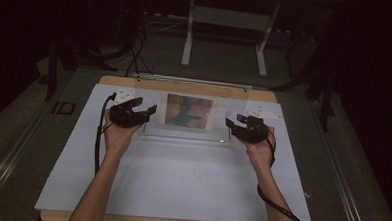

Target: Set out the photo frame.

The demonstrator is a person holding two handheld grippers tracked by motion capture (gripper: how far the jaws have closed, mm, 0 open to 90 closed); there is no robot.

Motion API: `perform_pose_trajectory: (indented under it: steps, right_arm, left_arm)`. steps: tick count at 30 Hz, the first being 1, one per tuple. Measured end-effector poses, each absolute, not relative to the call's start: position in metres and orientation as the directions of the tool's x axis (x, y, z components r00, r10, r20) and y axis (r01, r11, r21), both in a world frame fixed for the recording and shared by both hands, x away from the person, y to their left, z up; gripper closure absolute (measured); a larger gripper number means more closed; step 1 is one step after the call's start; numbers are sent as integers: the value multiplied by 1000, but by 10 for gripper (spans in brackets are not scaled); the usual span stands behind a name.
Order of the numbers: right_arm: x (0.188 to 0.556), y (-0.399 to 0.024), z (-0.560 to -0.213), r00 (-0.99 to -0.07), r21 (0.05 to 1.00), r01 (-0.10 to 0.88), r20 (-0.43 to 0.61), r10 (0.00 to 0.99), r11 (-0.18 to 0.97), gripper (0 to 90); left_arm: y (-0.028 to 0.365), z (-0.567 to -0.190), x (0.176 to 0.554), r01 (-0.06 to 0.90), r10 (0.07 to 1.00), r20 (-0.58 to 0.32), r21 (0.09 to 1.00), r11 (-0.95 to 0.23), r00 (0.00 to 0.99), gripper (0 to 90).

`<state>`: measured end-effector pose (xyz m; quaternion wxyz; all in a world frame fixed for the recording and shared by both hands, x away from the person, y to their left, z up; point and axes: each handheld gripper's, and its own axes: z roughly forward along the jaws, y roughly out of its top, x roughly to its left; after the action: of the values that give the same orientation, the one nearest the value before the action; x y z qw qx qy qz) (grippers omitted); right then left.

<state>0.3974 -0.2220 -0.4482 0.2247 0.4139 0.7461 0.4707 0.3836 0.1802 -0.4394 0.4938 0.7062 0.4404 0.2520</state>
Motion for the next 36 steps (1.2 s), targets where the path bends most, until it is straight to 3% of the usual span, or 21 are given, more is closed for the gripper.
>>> perform_pose_trajectory:
  steps: [22,36]
  right_arm:
    - [380,-229,-452,-547,862,466,105,830,198,474]
    - [374,-232,-461,-544,859,477,119,831,189,474]
  left_arm:
    - [173,-441,369,472,872,-136,874,-118,470,362]
    - [170,-449,363,453,873,-121,883,-122,472,361]
